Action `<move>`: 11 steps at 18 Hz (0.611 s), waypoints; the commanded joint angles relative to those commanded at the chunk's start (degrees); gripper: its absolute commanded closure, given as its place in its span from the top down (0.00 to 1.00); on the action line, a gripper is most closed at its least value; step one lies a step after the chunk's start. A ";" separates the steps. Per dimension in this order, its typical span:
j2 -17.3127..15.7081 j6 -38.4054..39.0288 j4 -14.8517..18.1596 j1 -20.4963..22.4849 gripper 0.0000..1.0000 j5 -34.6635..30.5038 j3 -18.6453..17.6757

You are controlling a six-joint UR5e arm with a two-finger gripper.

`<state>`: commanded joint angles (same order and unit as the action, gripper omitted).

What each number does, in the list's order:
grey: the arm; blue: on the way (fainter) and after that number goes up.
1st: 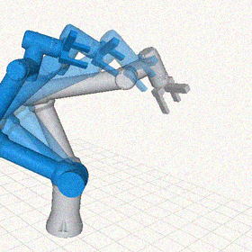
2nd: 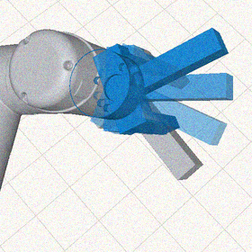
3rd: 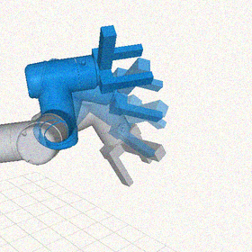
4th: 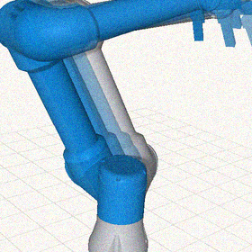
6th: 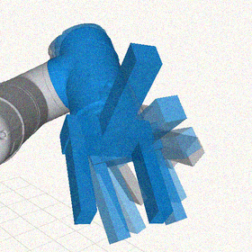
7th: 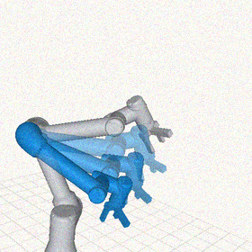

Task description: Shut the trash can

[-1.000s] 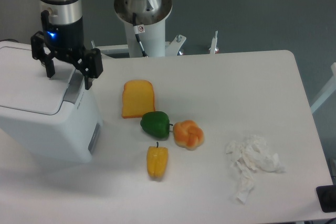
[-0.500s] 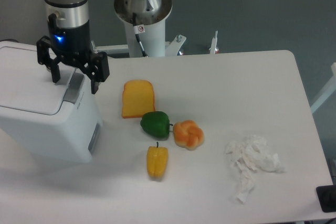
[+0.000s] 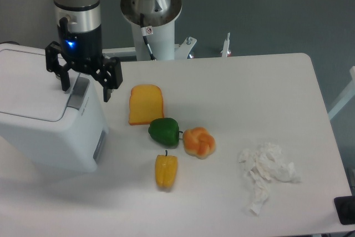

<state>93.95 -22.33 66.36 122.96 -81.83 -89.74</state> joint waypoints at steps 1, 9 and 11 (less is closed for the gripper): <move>0.00 0.00 0.00 0.00 1.00 0.00 -0.09; -0.44 0.44 0.00 -0.09 1.00 0.00 -0.62; -0.52 0.53 0.00 -0.09 1.00 0.00 -0.53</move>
<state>93.43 -21.80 66.36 122.87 -81.83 -90.26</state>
